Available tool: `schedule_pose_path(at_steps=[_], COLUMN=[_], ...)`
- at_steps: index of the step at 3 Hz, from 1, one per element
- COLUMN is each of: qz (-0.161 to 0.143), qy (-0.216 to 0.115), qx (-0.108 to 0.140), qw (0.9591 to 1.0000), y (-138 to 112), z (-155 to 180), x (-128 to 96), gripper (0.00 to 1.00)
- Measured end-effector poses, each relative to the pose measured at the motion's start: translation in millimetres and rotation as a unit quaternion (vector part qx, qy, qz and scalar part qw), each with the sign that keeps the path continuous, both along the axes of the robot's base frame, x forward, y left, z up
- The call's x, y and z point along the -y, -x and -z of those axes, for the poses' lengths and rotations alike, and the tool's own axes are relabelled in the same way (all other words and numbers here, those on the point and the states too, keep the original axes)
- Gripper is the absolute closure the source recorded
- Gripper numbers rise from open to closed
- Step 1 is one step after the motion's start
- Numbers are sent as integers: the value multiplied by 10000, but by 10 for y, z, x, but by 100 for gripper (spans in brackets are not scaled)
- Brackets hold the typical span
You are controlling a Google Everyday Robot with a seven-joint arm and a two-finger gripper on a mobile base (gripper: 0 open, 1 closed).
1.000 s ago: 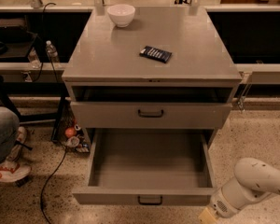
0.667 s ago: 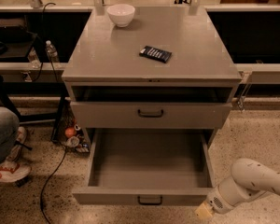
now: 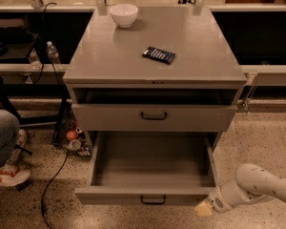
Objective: Close middle drawer
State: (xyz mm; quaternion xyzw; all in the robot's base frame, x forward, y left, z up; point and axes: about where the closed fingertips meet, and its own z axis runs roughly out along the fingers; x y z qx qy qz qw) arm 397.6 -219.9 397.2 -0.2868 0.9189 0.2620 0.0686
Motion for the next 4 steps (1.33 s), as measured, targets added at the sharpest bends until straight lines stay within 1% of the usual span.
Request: schedule_pose_path(at_steps=[1,2,3,4], qz=[-50,-214,-214,-620], qy=[-201,-443,-443,-170], qx=[298,683,683,997], qw=[9993,9964,9964,9929], y=[-165,-371,-371,-525], z=[-58,-183,-183,-146], x=[-91,-279,-279,-310], gripper=[100,100,100,100])
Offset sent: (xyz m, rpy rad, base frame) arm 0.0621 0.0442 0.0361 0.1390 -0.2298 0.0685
